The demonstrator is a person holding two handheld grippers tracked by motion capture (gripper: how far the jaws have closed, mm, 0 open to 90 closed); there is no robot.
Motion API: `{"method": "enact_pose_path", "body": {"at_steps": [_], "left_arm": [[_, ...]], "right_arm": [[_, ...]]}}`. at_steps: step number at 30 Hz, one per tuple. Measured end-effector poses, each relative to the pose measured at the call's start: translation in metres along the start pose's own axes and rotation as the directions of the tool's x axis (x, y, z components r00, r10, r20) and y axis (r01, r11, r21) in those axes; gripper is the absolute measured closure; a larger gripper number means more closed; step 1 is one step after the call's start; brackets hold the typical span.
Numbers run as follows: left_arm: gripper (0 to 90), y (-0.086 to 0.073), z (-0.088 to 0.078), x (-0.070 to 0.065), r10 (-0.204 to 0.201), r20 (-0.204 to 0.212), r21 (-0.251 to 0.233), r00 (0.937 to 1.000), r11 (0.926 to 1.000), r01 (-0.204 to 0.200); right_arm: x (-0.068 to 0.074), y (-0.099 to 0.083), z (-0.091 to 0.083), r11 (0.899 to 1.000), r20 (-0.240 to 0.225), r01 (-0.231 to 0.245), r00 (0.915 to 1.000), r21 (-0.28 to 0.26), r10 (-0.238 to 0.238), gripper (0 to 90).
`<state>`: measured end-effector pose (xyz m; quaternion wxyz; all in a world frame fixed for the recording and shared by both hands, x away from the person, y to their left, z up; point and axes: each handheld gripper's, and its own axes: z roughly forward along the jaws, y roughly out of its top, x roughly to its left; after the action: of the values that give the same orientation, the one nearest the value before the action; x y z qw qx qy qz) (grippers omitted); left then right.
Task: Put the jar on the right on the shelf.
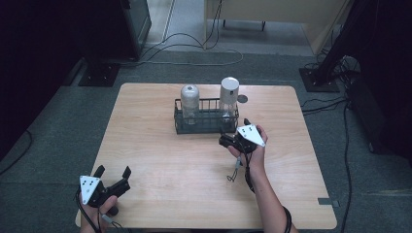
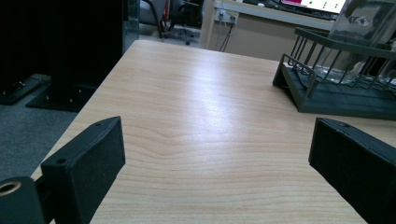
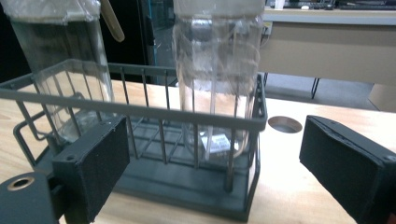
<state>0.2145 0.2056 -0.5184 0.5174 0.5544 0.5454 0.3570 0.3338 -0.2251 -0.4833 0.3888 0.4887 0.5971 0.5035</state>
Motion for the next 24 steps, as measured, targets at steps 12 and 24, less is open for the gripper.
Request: {"method": "enact_pose_path", "body": {"at_steps": [12,24], "left_arm": [[3.9,0.000,0.000,0.000,0.001,0.002,0.001,1.0000,1.0000,-0.001],[3.9,0.000,0.000,-0.001,0.007,-0.002,0.003,1.0000,1.0000,-0.007]], "right_arm": [[-0.012,-0.015,-0.024,1.000,0.010,-0.011,0.9999,0.006,0.011,8.0],[-0.033,-0.025,-0.053,1.000,0.037,0.002,0.9993,0.012,-0.002,8.1]]}}
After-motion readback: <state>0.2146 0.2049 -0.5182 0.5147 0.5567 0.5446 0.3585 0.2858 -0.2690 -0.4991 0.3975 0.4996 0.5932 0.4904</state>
